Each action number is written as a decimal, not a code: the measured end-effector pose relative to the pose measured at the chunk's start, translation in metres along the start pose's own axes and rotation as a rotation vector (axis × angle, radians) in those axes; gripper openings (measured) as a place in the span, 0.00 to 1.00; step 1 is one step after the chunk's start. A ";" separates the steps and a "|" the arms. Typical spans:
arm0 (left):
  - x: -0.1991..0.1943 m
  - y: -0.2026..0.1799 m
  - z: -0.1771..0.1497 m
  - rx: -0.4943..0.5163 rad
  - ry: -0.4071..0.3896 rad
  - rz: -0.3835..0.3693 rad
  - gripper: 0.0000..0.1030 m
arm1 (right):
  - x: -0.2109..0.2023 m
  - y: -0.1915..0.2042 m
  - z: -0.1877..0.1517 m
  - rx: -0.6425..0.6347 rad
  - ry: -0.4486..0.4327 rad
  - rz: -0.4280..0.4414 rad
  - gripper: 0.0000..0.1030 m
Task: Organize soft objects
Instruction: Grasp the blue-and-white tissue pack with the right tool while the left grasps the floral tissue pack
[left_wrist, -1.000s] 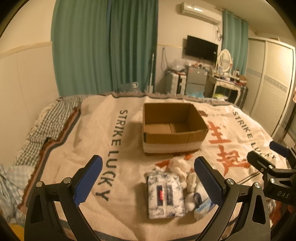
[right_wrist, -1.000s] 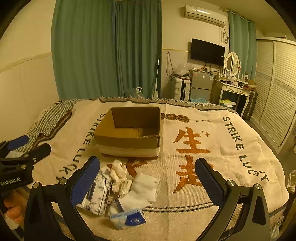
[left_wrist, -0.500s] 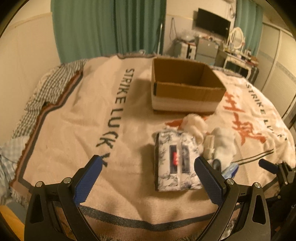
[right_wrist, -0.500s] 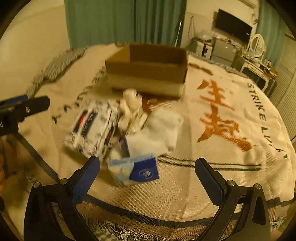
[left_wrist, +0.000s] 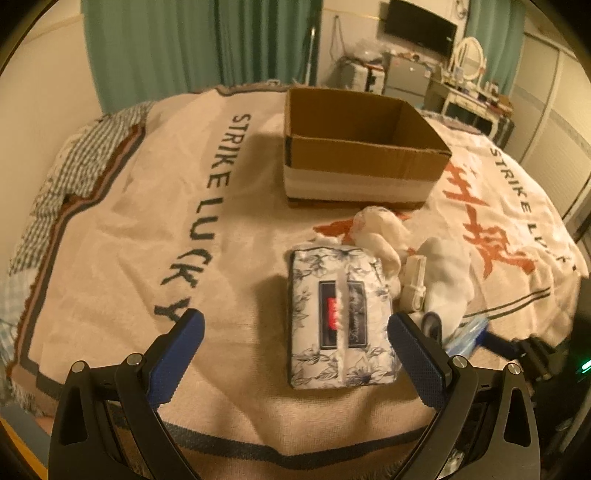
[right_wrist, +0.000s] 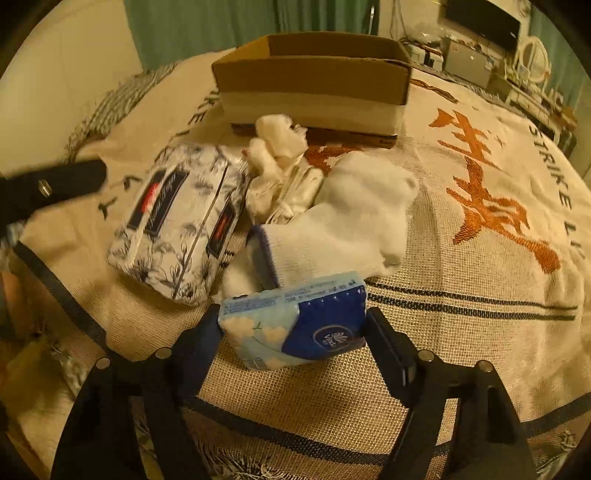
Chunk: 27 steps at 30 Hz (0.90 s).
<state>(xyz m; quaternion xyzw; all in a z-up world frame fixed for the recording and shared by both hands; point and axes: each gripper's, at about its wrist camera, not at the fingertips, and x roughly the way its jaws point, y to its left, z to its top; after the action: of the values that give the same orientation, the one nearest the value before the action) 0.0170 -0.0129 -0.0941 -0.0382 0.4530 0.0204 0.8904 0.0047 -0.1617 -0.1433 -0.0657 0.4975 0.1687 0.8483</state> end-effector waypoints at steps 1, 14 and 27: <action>0.003 -0.003 0.000 0.005 0.007 -0.005 0.99 | -0.004 -0.004 0.001 0.022 -0.009 0.001 0.71; 0.048 -0.030 -0.003 -0.006 0.158 -0.043 0.97 | -0.035 -0.050 0.025 0.171 -0.104 -0.053 0.71; 0.083 -0.035 -0.016 0.019 0.308 -0.010 0.82 | -0.027 -0.057 0.031 0.207 -0.091 -0.033 0.71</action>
<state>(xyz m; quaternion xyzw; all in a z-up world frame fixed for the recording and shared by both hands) 0.0554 -0.0490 -0.1686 -0.0347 0.5841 0.0055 0.8109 0.0388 -0.2125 -0.1079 0.0219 0.4721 0.1053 0.8749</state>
